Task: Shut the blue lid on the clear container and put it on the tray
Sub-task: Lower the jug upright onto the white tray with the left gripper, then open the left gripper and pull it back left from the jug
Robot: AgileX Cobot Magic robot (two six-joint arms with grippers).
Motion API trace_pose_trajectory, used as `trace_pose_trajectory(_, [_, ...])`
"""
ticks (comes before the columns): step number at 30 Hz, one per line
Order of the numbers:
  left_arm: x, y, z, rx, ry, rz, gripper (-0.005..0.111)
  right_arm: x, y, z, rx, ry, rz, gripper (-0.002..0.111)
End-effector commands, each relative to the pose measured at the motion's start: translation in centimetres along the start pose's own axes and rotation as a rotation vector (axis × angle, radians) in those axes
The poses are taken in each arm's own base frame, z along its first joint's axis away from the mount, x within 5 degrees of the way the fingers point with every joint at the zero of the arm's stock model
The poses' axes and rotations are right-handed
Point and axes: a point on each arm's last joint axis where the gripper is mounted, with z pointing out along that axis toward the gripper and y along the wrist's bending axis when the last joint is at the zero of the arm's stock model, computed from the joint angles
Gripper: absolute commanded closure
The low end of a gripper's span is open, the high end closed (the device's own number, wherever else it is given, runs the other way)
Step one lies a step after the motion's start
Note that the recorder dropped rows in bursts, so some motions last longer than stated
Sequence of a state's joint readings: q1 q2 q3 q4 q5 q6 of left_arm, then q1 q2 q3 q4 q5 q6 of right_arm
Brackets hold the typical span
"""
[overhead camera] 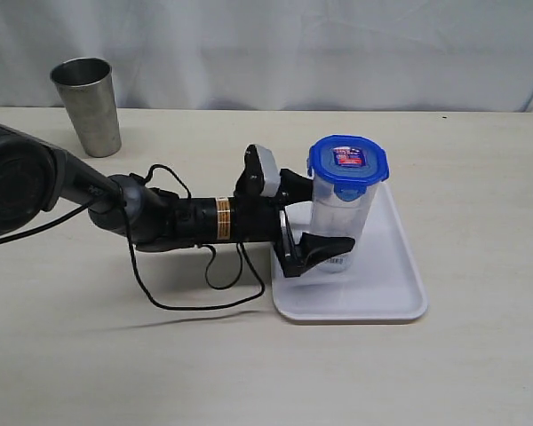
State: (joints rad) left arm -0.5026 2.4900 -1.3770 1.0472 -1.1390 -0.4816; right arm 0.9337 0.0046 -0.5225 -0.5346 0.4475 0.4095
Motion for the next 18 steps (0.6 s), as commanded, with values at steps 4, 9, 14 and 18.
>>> trace_pose_trajectory(4, [-0.4,1.0,-1.9,0.052,-0.025,-0.055,0.018,0.2,0.0,0.0,0.004,0.003,0.000,0.104])
trace_pose_trajectory(9, [-1.4,1.9,-3.4,0.072,0.008,-0.027,0.018,0.2,0.0,0.0,0.004,0.003,0.000,0.104])
trace_pose_trajectory(14, [-2.6,2.9,-5.0,0.059,0.019,-0.017,0.018,0.2,0.0,0.0,0.004,0.003,0.000,0.104])
trace_pose_trajectory(18, [-3.2,3.8,-6.3,0.033,0.043,-0.032,0.025,0.2,0.0,0.0,0.004,0.003,0.000,0.104])
